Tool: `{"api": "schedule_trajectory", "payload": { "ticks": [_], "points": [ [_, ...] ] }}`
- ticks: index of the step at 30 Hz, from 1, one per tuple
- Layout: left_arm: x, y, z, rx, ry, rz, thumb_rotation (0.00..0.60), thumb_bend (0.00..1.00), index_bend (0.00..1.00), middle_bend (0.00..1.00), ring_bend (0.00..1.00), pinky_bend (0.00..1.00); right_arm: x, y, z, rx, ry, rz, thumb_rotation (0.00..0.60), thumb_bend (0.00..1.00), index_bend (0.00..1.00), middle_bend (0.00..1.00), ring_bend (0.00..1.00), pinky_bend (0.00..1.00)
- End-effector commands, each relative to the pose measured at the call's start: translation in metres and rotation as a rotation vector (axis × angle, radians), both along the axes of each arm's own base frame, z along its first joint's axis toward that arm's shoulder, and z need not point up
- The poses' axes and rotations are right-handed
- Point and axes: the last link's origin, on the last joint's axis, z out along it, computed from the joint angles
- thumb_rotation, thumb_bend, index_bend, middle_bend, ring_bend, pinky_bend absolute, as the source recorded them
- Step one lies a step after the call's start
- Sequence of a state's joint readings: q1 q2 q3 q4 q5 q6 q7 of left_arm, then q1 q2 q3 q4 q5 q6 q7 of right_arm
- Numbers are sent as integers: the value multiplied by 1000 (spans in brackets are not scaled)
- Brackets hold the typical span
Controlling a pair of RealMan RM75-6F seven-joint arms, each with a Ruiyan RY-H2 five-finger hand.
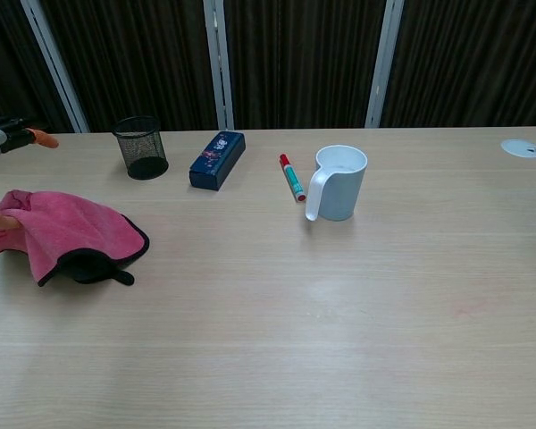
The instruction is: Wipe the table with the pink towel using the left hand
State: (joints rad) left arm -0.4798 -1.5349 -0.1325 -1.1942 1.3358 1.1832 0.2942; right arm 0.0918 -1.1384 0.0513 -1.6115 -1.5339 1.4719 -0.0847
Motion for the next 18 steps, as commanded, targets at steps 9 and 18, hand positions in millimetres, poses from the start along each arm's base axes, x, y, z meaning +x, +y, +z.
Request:
{"api": "schedule_trajectory", "payload": {
  "ticks": [9,18],
  "points": [
    [-33,-95,52,76,-239,155,600,0,86,0,0,0,0,0,-2,2,-4,10,600,0,0,0,0,0],
    [-53,-145,74,172,-260,106,600,0,8,0,0,0,3,-2,-7,5,6,29,600,0,0,0,0,0]
  ]
}}
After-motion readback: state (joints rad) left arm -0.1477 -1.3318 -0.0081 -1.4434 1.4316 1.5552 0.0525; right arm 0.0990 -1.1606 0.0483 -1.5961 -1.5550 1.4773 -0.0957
